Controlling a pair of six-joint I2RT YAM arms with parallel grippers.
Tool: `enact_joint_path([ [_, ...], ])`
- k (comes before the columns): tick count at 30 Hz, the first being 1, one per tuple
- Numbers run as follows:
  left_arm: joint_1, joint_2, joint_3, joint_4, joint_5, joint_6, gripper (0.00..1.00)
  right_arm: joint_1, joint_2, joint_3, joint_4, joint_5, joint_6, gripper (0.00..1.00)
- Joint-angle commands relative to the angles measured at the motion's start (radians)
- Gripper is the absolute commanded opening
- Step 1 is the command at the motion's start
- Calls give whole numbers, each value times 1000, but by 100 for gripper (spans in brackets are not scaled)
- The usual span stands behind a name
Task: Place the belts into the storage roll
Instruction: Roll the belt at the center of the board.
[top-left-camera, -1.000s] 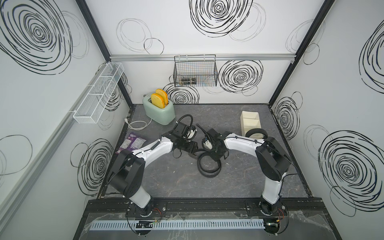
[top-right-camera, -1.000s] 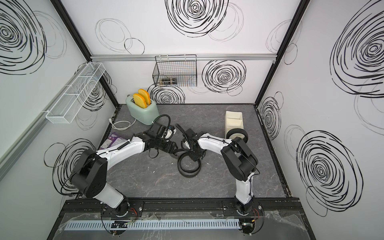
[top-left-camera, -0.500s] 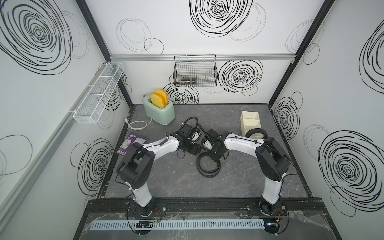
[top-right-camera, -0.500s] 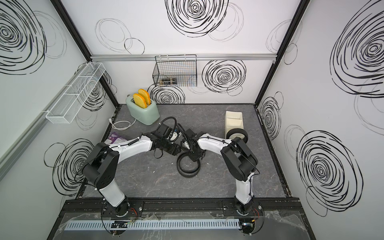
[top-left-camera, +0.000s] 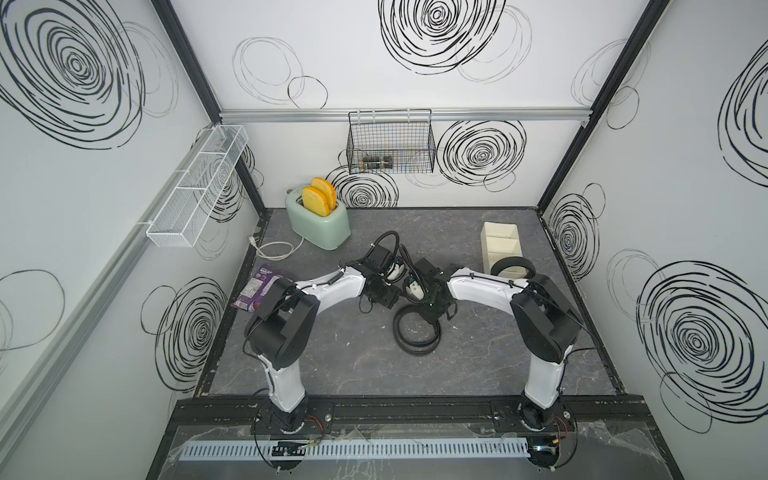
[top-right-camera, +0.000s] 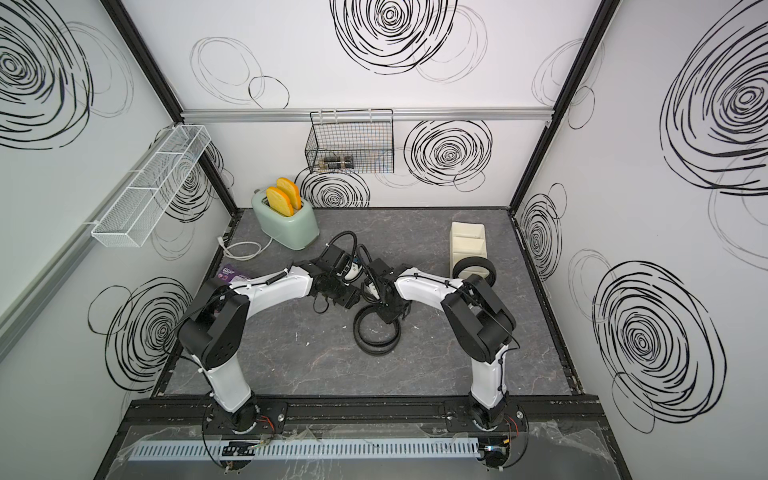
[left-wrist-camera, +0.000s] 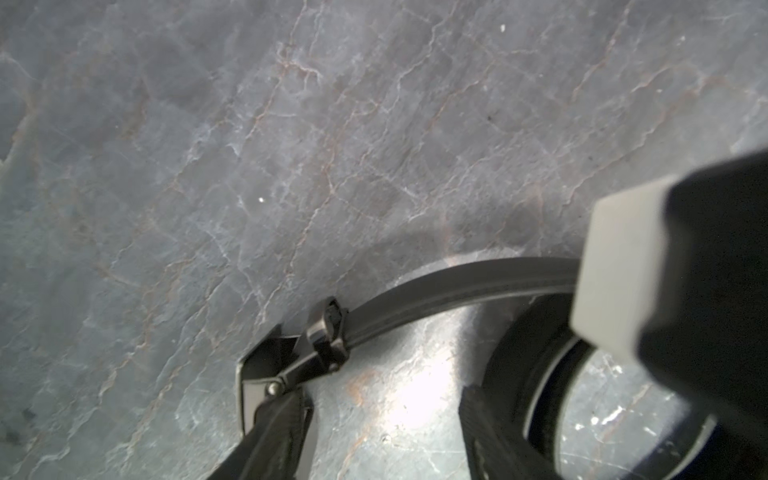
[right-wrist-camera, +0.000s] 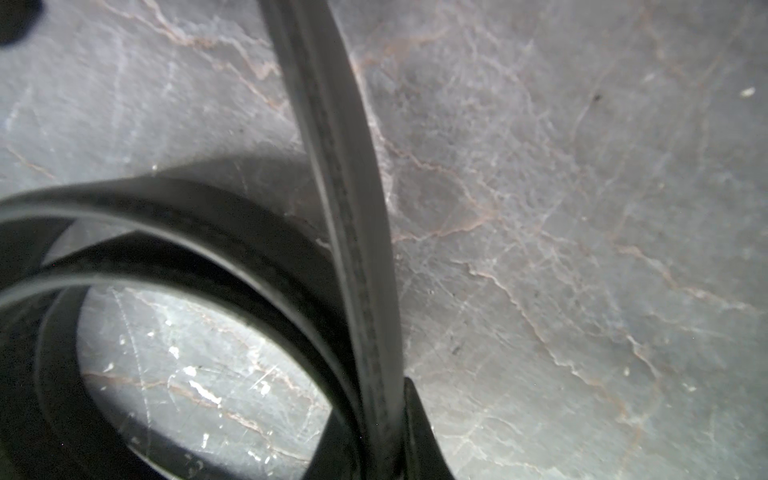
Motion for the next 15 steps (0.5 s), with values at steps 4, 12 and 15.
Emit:
enact_joint_path([
  [4,38,-99,12,-68,-70,20,65,8,-27,-10,-7,37,-6,14],
  [12,127,-155,2,-53,-73,51,65,6,-14,-2,-5,20,-6,14],
  [15,86,-176,-12,-9,23,148,65,6,-13,-1,-3,13,-6,14],
])
